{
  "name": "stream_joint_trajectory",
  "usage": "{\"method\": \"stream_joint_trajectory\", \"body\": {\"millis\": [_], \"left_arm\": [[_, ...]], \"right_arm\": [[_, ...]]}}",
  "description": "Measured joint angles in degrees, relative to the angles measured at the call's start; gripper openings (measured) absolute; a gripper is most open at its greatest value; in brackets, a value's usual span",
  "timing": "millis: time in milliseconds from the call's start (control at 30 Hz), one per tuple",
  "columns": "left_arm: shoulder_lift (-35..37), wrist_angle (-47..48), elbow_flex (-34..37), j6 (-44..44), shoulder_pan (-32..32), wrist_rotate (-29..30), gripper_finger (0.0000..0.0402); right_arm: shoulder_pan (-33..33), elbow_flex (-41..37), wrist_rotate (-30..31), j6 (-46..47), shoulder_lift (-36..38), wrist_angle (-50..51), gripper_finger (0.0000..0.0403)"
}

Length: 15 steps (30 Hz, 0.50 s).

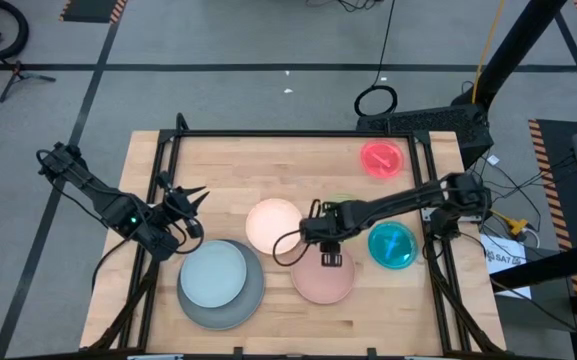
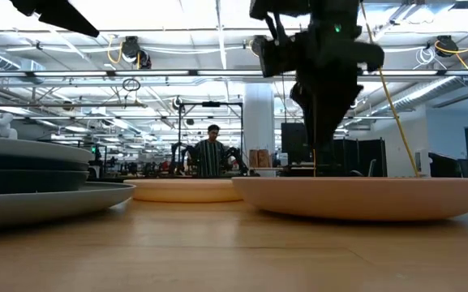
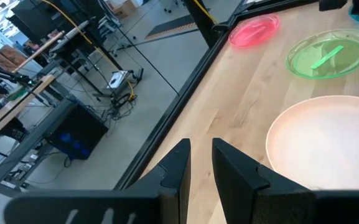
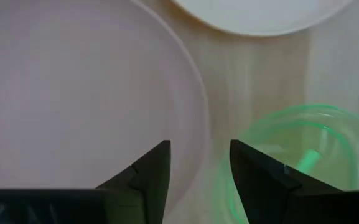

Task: Stack plastic plates
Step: Stack the light pink plate on top of the light blue plate

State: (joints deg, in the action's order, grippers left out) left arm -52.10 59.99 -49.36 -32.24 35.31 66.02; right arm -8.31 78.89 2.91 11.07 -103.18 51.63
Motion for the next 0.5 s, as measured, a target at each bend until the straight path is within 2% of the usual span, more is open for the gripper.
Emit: {"method": "stream_joint_trajectory", "body": {"millis": [500], "left_arm": [[0.0, 0.0, 0.0, 0.0, 0.0, 0.0, 0.0074]], "right_arm": [[0.5, -7.0, 0.0, -0.6, -1.8, -17.5, 0.0157]]}}
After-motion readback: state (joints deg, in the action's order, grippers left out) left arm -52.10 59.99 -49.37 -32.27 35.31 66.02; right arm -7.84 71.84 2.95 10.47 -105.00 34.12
